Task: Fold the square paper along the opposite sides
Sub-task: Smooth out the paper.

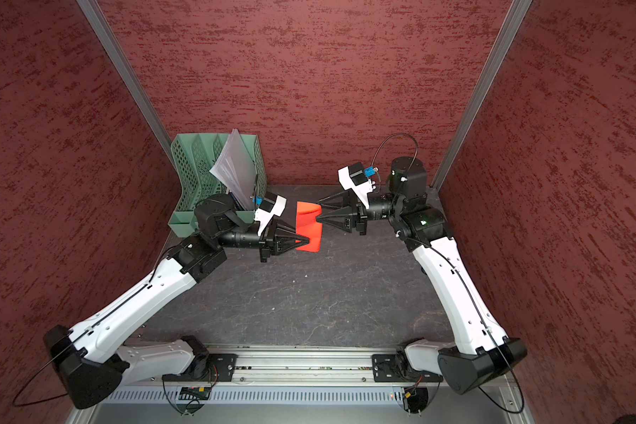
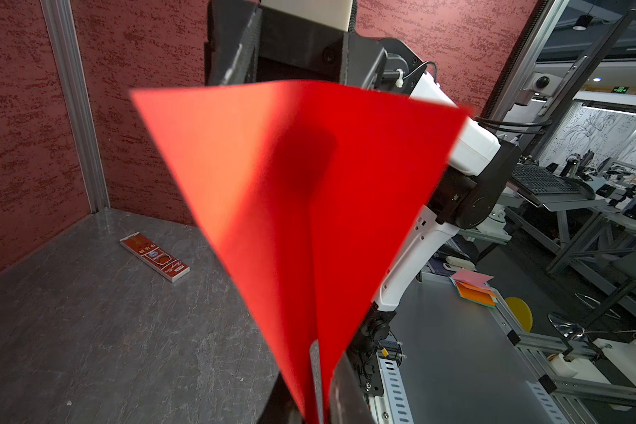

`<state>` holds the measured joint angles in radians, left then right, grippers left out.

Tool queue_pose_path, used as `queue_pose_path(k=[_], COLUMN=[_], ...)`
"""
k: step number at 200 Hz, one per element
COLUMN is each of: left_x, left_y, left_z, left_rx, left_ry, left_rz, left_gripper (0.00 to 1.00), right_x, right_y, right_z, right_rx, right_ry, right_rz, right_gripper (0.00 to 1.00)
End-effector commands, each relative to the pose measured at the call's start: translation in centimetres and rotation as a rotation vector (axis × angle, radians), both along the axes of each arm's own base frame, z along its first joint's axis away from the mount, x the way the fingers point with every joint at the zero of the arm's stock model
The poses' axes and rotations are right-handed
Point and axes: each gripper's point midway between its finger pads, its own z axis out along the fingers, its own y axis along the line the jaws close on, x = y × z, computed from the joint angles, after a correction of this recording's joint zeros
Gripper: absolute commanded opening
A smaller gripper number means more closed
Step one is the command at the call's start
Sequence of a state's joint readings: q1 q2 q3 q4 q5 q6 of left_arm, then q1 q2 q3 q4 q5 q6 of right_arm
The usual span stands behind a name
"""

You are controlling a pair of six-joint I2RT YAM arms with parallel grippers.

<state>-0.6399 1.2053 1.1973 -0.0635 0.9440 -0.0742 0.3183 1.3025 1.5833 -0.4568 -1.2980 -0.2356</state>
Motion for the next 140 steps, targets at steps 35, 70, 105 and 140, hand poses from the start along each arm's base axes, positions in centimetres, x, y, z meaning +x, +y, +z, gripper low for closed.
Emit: queue_pose_path(k=[35,70,105,140], left_x=[-0.4,-0.1,0.9,2.1], left_y=[-0.2,-0.4,-0.6,-0.4], left_z=[1.6,1.4,1.1,1.2], left_rx=[-0.031,-0.019,0.004,0.014], left_ry=[-0.04,-0.039,-0.06,-0.115], left_rz=[-0.023,-0.02,0.032,0.11], left_gripper=[0.13,0.13,0.13,0.13], right_x=[0.3,0.1,-0.3,-0.5], right_y=[0.1,0.1,0.1,0.1], right_z=[0.1,0.3,0.3,0.4], right_rx=[0.015,0.026,0.033,0.036], right_ry=[0.001,0.011,0.023,0.024], right_rz=[0.013,0.036,0.067,0.076], right_gripper=[0.36,0.34,0.34,0.35])
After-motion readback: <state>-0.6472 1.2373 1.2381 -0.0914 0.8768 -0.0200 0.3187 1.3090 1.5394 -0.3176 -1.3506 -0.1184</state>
